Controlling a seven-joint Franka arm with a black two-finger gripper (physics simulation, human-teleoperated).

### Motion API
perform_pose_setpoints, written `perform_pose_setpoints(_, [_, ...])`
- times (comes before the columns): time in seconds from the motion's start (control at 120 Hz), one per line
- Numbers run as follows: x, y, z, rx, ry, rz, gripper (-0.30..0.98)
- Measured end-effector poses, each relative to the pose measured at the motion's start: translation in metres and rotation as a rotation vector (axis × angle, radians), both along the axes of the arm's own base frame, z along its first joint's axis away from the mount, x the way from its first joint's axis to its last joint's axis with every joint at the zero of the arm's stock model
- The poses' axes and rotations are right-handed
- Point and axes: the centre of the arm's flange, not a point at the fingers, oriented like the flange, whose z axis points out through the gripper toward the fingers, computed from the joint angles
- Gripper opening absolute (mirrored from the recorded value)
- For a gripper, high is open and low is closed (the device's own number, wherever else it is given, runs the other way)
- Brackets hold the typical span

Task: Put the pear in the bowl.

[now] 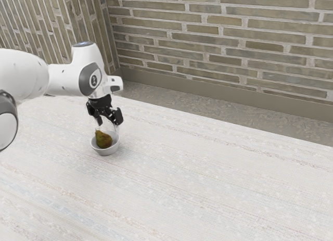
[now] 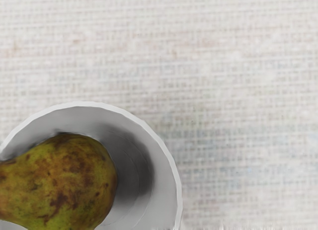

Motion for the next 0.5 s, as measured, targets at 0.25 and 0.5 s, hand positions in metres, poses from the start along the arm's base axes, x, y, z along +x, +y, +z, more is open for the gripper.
perform_pose_setpoints(0.25, [-0.01,-0.068,0.114,0.039,-0.118,-0.186,0.67])
perform_pose_setpoints(0.5, [-0.007,-0.105,0.246,0.088,-0.182,-0.235,0.68])
